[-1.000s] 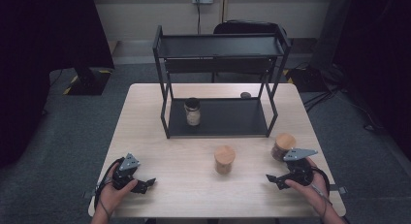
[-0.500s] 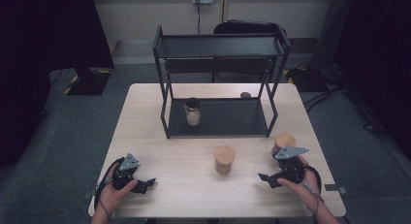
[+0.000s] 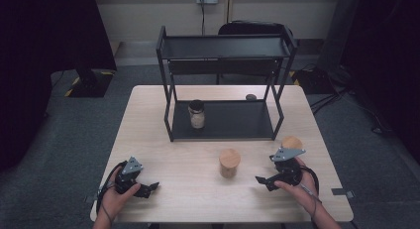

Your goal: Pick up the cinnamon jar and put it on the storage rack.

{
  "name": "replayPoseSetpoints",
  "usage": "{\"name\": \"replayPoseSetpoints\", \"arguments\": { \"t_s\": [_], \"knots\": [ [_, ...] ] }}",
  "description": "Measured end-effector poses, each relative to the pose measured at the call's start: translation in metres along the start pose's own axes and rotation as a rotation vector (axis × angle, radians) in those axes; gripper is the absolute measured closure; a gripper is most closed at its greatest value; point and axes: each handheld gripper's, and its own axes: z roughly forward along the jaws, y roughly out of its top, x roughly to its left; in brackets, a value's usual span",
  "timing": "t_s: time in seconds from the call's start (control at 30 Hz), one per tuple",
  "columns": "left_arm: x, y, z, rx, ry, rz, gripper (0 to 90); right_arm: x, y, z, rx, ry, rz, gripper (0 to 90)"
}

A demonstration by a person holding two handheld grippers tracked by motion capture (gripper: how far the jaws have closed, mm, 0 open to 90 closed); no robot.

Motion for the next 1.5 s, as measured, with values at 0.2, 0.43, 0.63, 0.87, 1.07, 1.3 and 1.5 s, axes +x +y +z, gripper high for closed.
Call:
{"name": "replayPoseSetpoints", "arguments": {
  "t_s": [0.2, 0.43, 0.63, 0.87, 1.07, 1.3, 1.5],
  "knots": [
    [0.0, 0.0, 0.0, 0.0, 0.0, 0.0, 0.1, 0.004, 0.007, 0.005, -0.023, 0.028, 0.009, 1.1],
    [0.0, 0.0, 0.0, 0.0, 0.0, 0.0, 0.1, 0.01, 0.015, 0.012, -0.027, 0.038, -0.006, 1.0],
    [0.0, 0.0, 0.0, 0.0, 0.0, 0.0, 0.1, 0.014, 0.02, 0.019, -0.029, 0.043, -0.011, 1.0],
    [0.0, 0.0, 0.0, 0.0, 0.0, 0.0, 0.1, 0.018, 0.026, 0.025, -0.044, 0.064, -0.014, 1.0],
    [0.0, 0.0, 0.0, 0.0, 0.001, 0.0, 0.1, 0.023, 0.032, 0.03, -0.051, 0.072, -0.024, 0.9],
    [0.0, 0.0, 0.0, 0.0, 0.001, 0.0, 0.1, 0.026, 0.036, 0.035, -0.053, 0.081, -0.027, 1.0],
    [0.0, 0.0, 0.0, -0.001, 0.001, 0.0, 0.1, 0.028, 0.038, 0.04, -0.056, 0.087, -0.026, 1.0]
  ]
}}
